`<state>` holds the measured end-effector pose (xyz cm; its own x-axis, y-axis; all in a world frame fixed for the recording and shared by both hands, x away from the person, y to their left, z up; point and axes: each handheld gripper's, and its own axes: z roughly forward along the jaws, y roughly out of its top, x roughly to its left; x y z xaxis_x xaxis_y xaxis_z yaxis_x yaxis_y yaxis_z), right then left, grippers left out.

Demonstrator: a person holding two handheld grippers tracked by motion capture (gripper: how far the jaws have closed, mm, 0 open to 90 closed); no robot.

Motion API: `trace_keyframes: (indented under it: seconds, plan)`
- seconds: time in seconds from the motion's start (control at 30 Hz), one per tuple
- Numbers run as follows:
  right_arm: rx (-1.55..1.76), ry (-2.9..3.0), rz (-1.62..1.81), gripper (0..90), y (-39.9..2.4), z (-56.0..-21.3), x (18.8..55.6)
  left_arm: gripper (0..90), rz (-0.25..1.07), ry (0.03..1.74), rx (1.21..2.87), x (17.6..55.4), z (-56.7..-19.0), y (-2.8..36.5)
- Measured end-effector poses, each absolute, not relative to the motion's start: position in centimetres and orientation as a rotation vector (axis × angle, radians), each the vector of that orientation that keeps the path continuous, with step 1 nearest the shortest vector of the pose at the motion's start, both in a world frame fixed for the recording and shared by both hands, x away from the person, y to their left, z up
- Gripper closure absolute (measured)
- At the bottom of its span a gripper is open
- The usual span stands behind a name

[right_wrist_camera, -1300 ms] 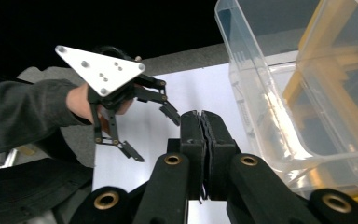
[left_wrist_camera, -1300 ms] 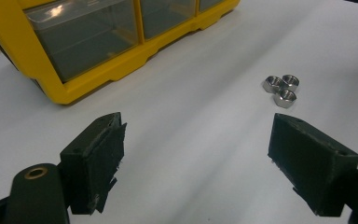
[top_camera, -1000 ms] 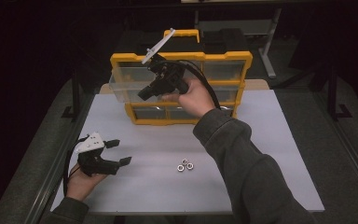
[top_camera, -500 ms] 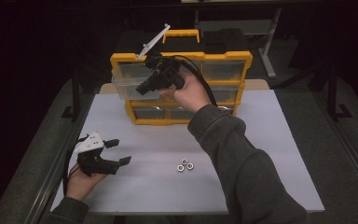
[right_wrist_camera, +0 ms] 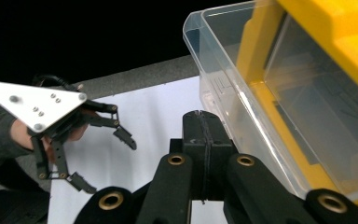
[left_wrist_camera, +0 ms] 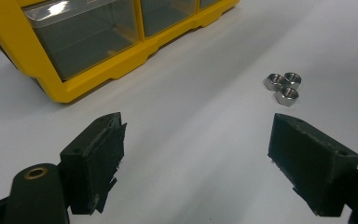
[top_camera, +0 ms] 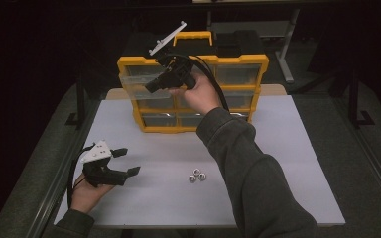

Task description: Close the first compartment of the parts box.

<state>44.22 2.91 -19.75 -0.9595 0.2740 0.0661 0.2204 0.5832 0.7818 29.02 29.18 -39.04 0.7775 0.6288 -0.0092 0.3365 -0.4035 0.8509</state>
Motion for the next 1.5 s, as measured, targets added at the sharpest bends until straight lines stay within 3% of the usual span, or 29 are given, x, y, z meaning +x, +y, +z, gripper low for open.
trace_keyframes:
  seconds: [1.5]
  plan:
    - [0.604,2.601,1.271,88.8,2.1,-20.0,46.8,17.8,0.379,0.742,2.025,29.1,-39.2,29.3]
